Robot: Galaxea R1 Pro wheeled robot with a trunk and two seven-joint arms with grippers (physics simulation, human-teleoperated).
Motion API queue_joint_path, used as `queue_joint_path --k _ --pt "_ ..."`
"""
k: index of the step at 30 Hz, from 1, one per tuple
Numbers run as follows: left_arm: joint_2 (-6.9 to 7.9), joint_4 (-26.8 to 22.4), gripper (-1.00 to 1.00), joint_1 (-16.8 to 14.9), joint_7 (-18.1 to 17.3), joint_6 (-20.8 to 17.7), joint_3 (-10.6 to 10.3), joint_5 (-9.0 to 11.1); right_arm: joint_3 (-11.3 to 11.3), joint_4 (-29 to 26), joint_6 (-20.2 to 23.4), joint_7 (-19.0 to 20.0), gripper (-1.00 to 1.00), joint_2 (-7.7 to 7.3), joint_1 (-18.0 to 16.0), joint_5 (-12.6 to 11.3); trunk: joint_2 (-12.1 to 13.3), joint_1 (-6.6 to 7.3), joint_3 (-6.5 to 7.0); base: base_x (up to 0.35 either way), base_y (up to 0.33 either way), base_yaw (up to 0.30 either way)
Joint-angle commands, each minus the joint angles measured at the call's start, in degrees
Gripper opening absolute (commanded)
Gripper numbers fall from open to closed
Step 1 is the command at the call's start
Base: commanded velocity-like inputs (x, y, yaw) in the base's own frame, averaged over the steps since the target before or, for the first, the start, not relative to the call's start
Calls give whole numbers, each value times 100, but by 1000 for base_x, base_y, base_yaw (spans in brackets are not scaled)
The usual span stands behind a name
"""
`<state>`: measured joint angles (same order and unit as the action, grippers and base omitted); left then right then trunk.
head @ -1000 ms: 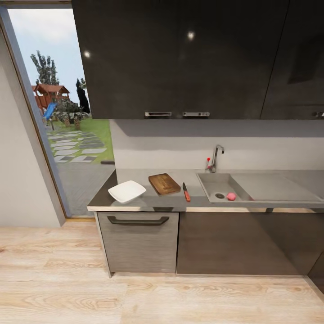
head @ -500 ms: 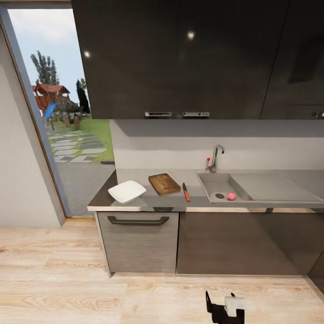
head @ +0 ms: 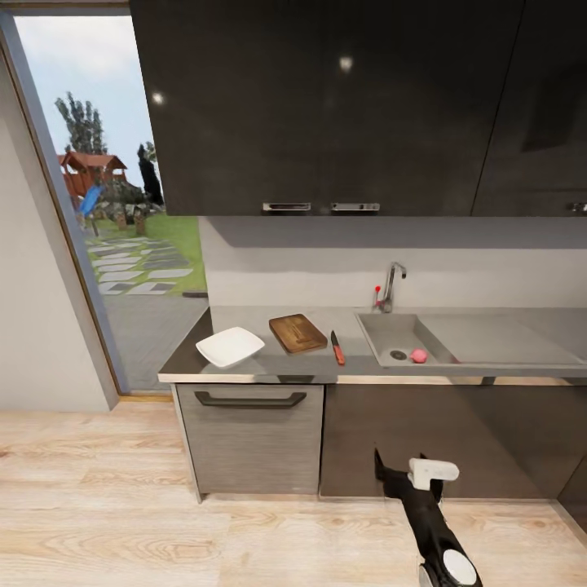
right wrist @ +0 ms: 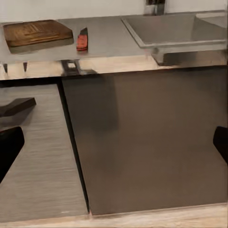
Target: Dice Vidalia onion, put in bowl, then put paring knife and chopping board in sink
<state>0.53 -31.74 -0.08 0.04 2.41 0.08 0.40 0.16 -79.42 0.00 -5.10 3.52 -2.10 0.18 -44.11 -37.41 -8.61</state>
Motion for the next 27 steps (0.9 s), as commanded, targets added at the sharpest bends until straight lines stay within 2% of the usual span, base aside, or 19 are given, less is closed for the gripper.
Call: queue_joint_path --k 1,7,8,11,13,16,17,18,21,24,25,26,27 --pt "0 2 100 -1 -1 12 1 4 2 -57 101 -59 100 35 -116 1 -6 -1 -8 0 0 0" --pt "0 9 100 -1 -3 13 1 4 2 -137 698 -148 100 155 -766 -3 -6 -1 -8 0 0 0" --pt "0 9 100 -1 -4 25 -4 4 2 -142 934 -157 100 169 -1063 -18 -6 -1 -8 0 0 0" --pt "0 20 100 -1 -1 142 -13 4 2 -141 1326 -164 100 180 -1560 -31 -6 -1 -8 0 0 0" --pt "-3 30 100 -1 2 282 -15 9 4 -135 1726 -171 100 190 -2061 -37 -6 -1 -8 0 0 0" --pt "-6 36 100 -1 3 352 -16 11 8 -98 2134 -170 100 223 -2481 -36 -6 -1 -8 0 0 0" --pt "-8 48 100 -1 4 375 -16 12 9 -21 2377 -170 100 281 -2762 -32 -6 -1 -8 0 0 0" --pt "-8 57 100 -1 4 380 -17 12 9 26 2435 -169 100 298 -2851 -31 -6 -1 -8 0 0 0" --pt "-10 90 100 -1 3 394 -17 12 10 411 2594 -168 100 366 -3268 -28 -6 -1 -8 0 0 0" --pt "-16 109 100 -1 4 399 -17 8 23 1237 2627 -167 100 399 -3707 -27 -6 -1 -8 0 0 0" --pt "-16 110 100 -1 4 399 -17 7 24 1379 2624 -167 100 400 -3768 -24 -6 -1 -8 0 0 0" --pt "-17 113 100 -1 4 401 -19 7 26 1757 2617 -165 100 402 -3905 -16 -6 -1 -8 0 0 0" --pt "-17 113 100 -1 4 403 -21 8 26 1850 2616 -164 100 402 -3934 -15 -6 -1 -8 0 0 0"
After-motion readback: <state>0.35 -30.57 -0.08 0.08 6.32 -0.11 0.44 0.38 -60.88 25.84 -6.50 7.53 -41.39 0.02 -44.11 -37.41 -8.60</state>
